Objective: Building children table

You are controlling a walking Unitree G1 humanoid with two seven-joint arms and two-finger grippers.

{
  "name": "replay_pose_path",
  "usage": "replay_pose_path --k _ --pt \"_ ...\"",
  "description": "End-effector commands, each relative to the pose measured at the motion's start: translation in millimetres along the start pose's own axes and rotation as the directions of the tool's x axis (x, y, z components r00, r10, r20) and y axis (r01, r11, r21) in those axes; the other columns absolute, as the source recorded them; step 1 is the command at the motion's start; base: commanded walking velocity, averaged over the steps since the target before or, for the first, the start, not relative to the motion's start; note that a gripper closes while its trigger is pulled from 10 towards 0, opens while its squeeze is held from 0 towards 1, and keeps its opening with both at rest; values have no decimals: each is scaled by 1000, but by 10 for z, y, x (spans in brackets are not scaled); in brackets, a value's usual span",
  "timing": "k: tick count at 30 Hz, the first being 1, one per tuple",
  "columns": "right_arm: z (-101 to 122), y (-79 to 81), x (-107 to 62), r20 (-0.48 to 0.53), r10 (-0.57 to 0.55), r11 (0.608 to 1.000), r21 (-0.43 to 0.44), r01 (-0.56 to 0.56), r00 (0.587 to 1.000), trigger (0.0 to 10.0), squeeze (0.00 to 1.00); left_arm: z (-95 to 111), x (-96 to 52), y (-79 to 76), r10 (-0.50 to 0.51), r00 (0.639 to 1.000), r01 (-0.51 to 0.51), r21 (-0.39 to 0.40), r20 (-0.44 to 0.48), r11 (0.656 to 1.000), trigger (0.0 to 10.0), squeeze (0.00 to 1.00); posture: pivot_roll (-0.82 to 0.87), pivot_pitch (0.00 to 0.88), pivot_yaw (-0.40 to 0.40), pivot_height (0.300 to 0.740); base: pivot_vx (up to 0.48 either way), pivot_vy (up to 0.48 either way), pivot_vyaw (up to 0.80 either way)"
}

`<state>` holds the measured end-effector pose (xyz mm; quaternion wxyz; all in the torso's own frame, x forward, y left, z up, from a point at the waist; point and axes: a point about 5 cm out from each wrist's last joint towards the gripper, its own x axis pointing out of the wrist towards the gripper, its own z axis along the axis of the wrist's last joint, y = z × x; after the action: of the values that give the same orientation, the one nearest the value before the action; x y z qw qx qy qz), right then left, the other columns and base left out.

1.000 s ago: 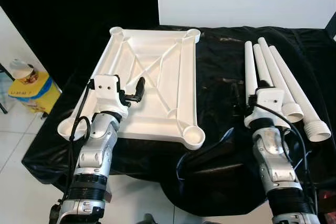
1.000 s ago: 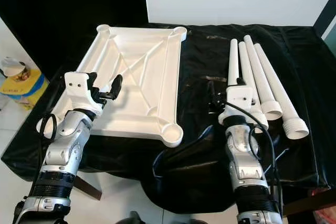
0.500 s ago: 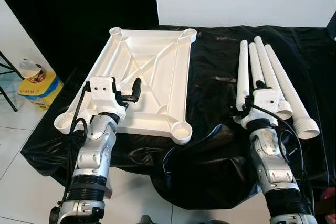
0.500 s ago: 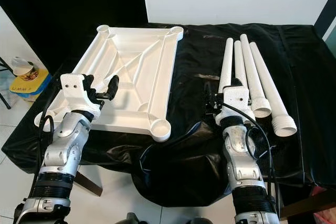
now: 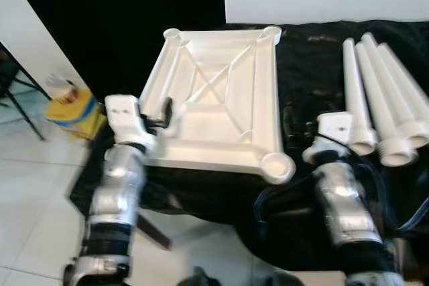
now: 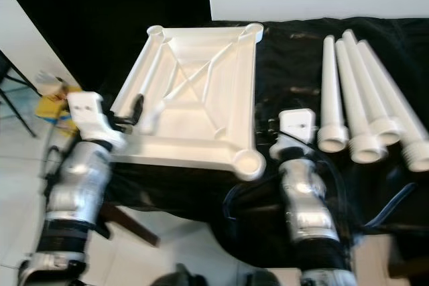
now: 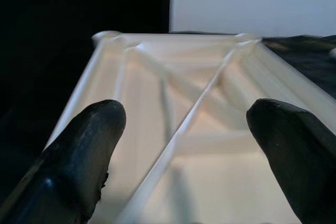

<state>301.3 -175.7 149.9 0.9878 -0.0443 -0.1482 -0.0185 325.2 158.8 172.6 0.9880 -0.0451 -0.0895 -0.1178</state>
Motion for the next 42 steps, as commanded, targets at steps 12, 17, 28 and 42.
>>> replay_pose_path --k 12,17,28,42 --pt "0 9 -17 5 -8 1000 -1 8 1000 10000 0 -2 -26 35 -2 1000 3 67 -10 998 10000 0 -51 70 53 740 0 55 -201" --pt "0 9 -14 4 -7 1000 -2 7 1000 10000 0 -5 -30 27 -7 1000 8 83 -14 997 10000 0 -50 68 51 740 0 0 0" --pt "1 21 -4 5 -1 1000 -5 1 1000 10000 0 -13 -31 11 -17 1000 18 86 -16 996 10000 0 -54 58 45 740 0 -155 0" --pt "4 24 2 8 7 1000 -10 -7 1000 10000 0 0 -12 -11 -23 1000 23 66 3 998 10000 0 -60 44 48 740 0 -399 0"
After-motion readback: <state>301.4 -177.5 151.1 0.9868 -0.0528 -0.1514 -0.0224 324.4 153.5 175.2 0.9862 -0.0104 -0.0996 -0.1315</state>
